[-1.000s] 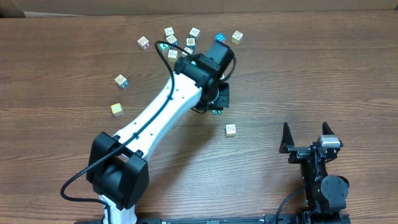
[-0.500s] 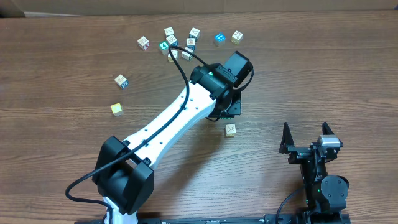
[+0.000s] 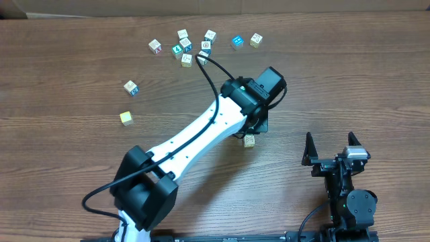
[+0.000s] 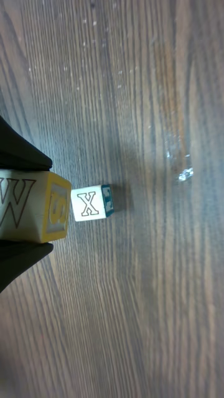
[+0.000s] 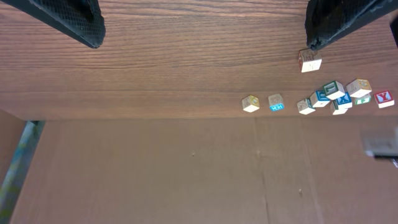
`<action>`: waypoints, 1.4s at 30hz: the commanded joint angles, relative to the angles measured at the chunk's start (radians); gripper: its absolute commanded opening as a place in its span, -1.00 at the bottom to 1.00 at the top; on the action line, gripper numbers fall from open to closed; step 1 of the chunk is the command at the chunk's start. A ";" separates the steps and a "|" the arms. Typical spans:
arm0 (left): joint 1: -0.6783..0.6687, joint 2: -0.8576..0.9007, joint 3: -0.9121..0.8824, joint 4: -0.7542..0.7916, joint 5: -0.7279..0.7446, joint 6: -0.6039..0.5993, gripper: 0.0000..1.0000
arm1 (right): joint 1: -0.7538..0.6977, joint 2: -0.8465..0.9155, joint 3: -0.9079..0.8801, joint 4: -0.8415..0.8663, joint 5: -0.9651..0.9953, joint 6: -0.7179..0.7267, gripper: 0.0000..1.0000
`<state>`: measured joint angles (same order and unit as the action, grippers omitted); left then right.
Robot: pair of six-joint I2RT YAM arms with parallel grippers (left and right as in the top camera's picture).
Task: Form a tower
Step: 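Carry the M block right toward the T-on-X stack, then lower the M block onto the top of the T block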
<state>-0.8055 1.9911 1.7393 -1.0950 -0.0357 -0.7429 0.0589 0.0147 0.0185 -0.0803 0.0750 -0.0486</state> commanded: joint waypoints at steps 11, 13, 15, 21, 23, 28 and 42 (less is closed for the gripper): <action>-0.019 0.049 -0.003 0.005 -0.031 -0.130 -0.92 | -0.003 -0.012 -0.011 0.003 -0.002 -0.002 1.00; -0.027 0.049 -0.003 0.004 -0.056 -0.137 -0.91 | -0.003 -0.012 -0.011 0.003 -0.002 -0.002 1.00; -0.034 0.049 -0.003 0.004 -0.080 -0.144 -0.91 | -0.003 -0.012 -0.011 0.003 -0.002 -0.002 1.00; -0.056 0.049 -0.003 0.011 -0.111 -0.163 -0.91 | -0.003 -0.012 -0.011 0.003 -0.002 -0.002 1.00; -0.059 0.050 -0.004 0.011 -0.127 -0.165 -0.91 | -0.003 -0.012 -0.011 0.003 -0.002 -0.002 1.00; -0.061 0.050 -0.017 0.023 -0.140 -0.204 -0.89 | -0.003 -0.012 -0.011 0.003 -0.002 -0.002 1.00; -0.061 0.050 -0.082 0.095 -0.140 -0.204 -0.90 | -0.003 -0.012 -0.011 0.003 -0.002 -0.002 1.00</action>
<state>-0.8627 2.0258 1.6665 -1.0058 -0.1547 -0.9253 0.0586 0.0147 0.0185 -0.0803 0.0750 -0.0490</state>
